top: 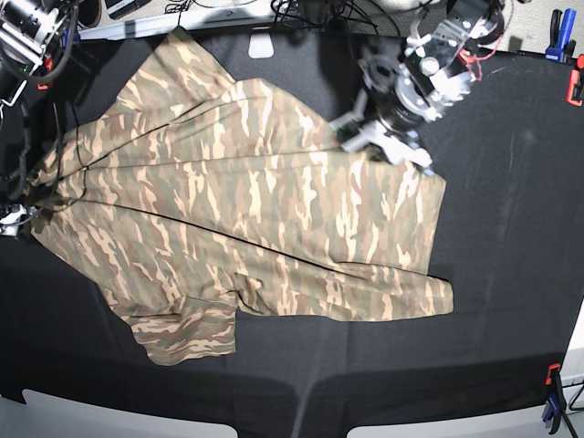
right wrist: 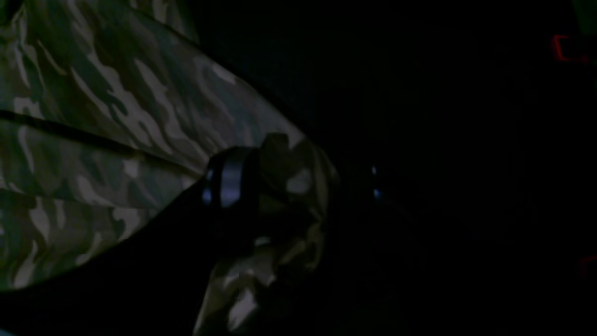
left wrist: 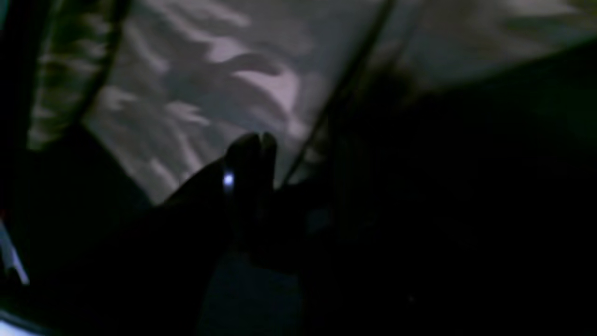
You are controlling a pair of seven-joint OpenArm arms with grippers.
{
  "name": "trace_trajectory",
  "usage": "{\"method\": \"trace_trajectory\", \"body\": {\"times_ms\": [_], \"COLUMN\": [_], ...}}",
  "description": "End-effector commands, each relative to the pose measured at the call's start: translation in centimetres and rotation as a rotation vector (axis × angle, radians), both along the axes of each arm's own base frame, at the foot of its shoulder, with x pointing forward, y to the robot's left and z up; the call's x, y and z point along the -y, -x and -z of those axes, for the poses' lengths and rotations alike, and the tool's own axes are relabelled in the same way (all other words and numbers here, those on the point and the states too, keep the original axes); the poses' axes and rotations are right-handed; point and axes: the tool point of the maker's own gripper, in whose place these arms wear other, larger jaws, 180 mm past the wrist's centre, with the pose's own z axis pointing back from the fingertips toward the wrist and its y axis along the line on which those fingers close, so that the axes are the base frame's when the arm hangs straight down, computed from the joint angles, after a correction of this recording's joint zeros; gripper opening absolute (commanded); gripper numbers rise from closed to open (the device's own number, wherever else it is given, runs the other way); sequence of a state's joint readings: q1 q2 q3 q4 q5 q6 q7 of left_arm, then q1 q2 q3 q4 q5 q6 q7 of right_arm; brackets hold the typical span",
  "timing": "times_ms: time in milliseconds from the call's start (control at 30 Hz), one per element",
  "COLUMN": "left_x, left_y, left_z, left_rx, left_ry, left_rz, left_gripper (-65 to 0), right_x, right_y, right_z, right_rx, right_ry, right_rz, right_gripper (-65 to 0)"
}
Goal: Layout the t-shirt on the table in an organized manner, then fold the t-shirt properly
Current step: 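Move the left gripper over the shirt body toward its middle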
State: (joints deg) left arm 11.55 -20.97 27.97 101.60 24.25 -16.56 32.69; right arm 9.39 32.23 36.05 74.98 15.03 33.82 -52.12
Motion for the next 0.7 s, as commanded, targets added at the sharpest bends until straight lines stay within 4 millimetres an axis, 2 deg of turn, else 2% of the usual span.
{"method": "trace_trajectory", "body": {"times_ms": [0,67,133,233,267,433,567,667], "left_x": [0.1,0.2,0.6,1.8,2.2,3.3,4.3,6.0], "left_y": [-1.2,-1.8,-2.3,-2.9,-3.1,-4.9,-7.5,-9.2], "left_z": [-1.4,-1.9,-2.4,-3.7,-4.1,-6.1,-7.9,-9.6], "left_rx": [0.057,0.076,0.093,0.139,0.154,0.219,0.275,0.289], "left_ry": [0.020,0.025,0.050,0.110,0.129,0.171,0.199,0.282], "left_rz": [-0.006,-0.008,0.000,0.032,0.043,0.057,0.053,0.043], "left_gripper": [-42.0,-42.0,-45.7,-61.9,-65.0,-65.0,-65.0,-65.0], "right_x": [1.0,0.7,0.5,0.4,0.4,0.4,0.4,0.4], "right_y": [-0.8,-1.0,-1.1,-1.2,-1.2,-1.1,-1.1,-1.1], "right_z": [-2.4,-2.5,-2.6,-2.6,-2.6,-2.6,-2.6,-2.6], "right_rx": [0.059,0.071,0.081,0.085,0.084,0.080,0.080,0.081], "right_ry": [0.033,0.018,0.003,-0.004,-0.004,-0.004,-0.004,-0.005], "right_rz": [0.001,-0.004,-0.009,-0.011,-0.011,-0.011,-0.010,-0.011], "right_gripper": [-36.2,-36.2,-36.2,-36.2,-36.2,-36.2,-36.2,-36.2]}}
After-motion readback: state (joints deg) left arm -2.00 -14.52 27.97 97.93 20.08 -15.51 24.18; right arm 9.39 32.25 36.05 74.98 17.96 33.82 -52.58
